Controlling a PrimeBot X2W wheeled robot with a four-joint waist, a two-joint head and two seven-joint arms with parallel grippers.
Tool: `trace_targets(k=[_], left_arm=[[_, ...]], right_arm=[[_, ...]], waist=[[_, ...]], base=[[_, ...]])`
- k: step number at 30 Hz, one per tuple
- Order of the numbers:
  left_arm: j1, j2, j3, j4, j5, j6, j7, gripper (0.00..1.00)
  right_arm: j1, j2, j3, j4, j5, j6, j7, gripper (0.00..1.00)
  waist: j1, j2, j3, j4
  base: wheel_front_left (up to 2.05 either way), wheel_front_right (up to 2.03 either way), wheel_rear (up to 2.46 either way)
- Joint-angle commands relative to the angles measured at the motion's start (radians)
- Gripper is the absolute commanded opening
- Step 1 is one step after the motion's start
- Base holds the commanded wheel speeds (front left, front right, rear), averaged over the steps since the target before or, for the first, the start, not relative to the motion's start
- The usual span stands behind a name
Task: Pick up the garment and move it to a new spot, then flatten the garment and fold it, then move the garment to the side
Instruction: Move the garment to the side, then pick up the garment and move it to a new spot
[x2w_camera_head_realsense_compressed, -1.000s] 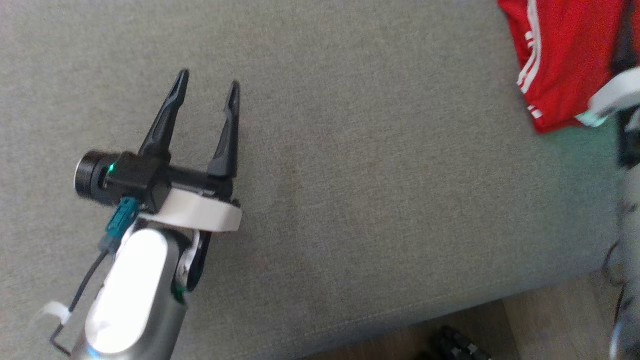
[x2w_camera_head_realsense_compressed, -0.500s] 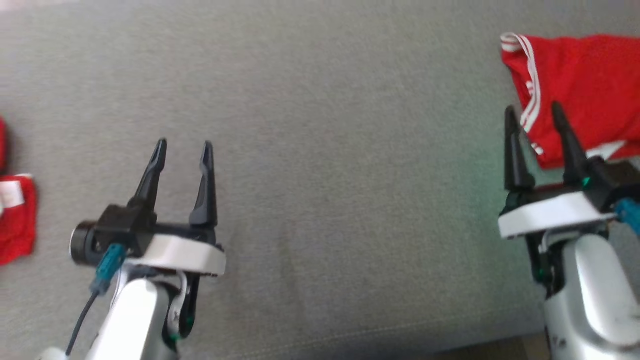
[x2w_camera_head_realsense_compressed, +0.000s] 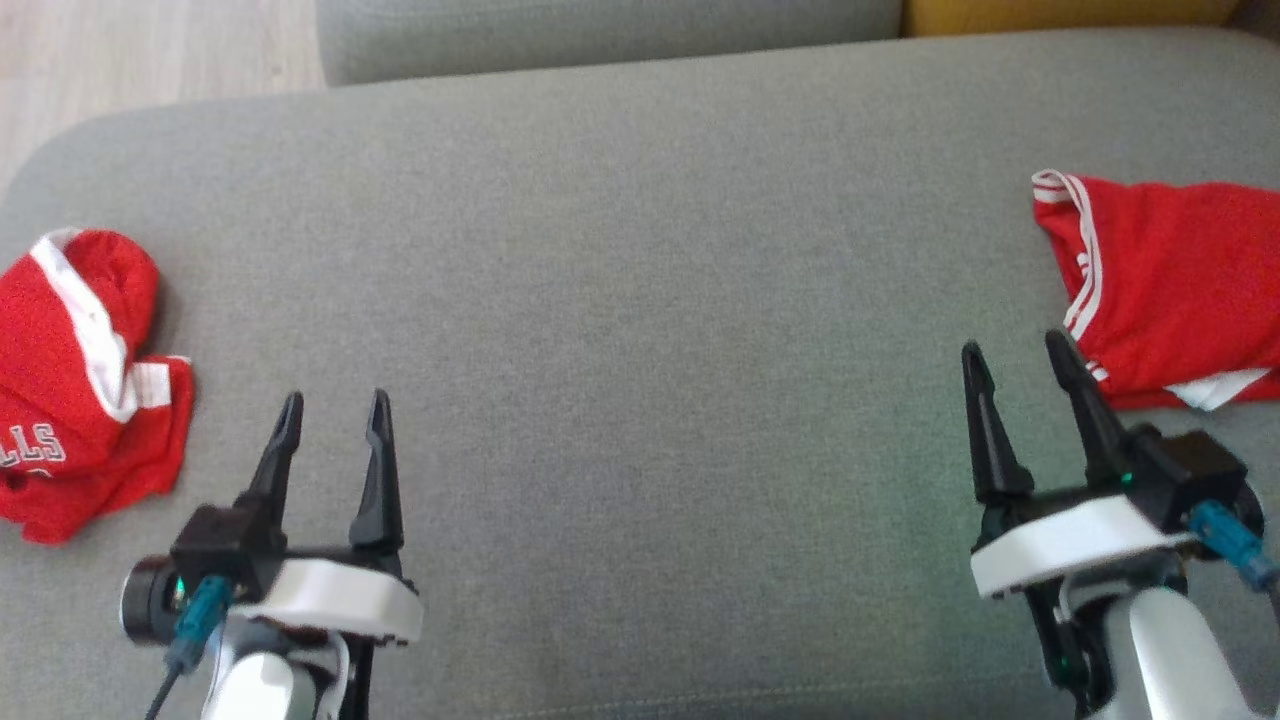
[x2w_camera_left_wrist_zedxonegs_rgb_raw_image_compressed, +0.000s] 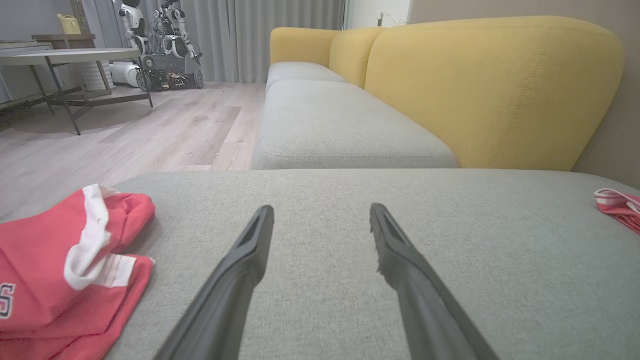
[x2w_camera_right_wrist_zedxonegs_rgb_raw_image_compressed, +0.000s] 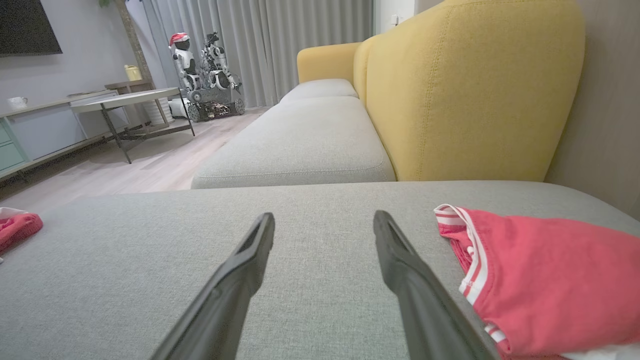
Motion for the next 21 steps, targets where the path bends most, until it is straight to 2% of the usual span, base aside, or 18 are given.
trace_targets(k=[1, 21], left_arm=[[-0.021, 0.019, 0.034, -0.034, -0.009, 0.008, -0.011, 1.0], [0.079, 0.039, 0.01, -0.038, -0.025, 0.015, 0.02, 1.0]], right_arm=[[-0.013, 0.002, 0.02, -0.041, 0.008, -0.001, 0.001, 1.0], [0.127, 0.004, -0.004, -0.135, -0.003, -0.001, 0.061, 1.0]], waist=[[0.0, 0.0, -0.014, 0.005], [0.0, 0.0, -0.121, 0.018]], base=[[0.0, 0.0, 0.0], [0.0, 0.0, 0.0]])
